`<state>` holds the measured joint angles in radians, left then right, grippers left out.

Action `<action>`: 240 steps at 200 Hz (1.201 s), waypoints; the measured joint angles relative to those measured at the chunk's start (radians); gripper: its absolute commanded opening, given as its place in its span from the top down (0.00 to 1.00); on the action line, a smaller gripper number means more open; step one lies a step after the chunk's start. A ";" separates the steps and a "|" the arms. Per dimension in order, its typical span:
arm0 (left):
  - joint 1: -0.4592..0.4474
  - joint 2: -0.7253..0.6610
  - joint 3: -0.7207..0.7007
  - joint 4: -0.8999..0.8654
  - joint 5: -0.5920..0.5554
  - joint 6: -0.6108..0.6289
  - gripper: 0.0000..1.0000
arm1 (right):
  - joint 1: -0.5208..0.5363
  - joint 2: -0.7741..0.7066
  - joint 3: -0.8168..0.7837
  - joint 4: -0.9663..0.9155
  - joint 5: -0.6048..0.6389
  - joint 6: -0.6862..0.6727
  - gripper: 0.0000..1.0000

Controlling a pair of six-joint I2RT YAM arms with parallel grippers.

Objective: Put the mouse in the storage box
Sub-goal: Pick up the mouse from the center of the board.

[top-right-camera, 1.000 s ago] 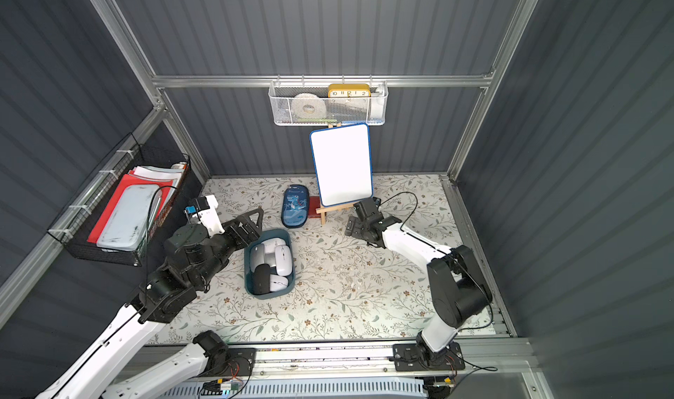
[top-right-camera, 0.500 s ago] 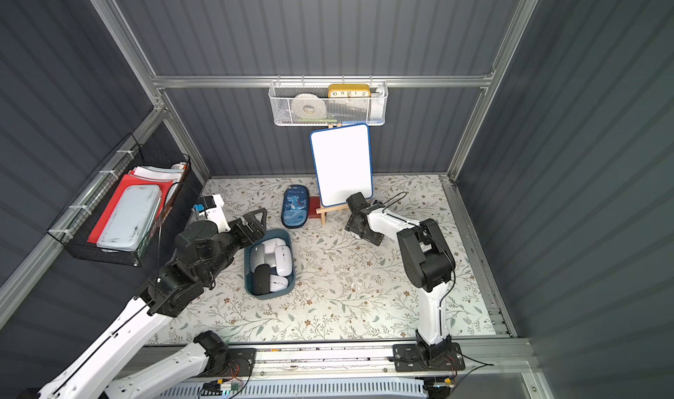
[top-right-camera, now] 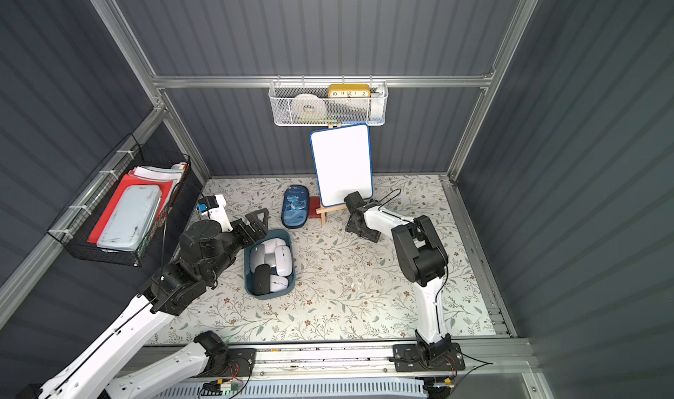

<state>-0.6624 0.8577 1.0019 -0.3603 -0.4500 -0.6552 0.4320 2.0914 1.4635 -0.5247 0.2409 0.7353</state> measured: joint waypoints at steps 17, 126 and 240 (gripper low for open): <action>-0.001 0.000 0.000 0.000 0.000 0.000 0.02 | 0.000 0.011 0.013 -0.004 0.009 -0.038 0.22; -0.006 0.025 0.000 -0.001 0.001 0.000 0.01 | -0.008 -0.013 -0.025 0.049 -0.052 -0.199 0.63; -0.006 -0.005 -0.040 0.052 0.236 -0.013 0.01 | 0.066 -0.718 -0.622 0.373 -0.204 -0.344 0.67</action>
<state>-0.6682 0.8532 0.9619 -0.3080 -0.2142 -0.6685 0.4980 1.3731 0.8413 -0.1516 0.0364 0.3916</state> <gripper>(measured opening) 0.992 0.600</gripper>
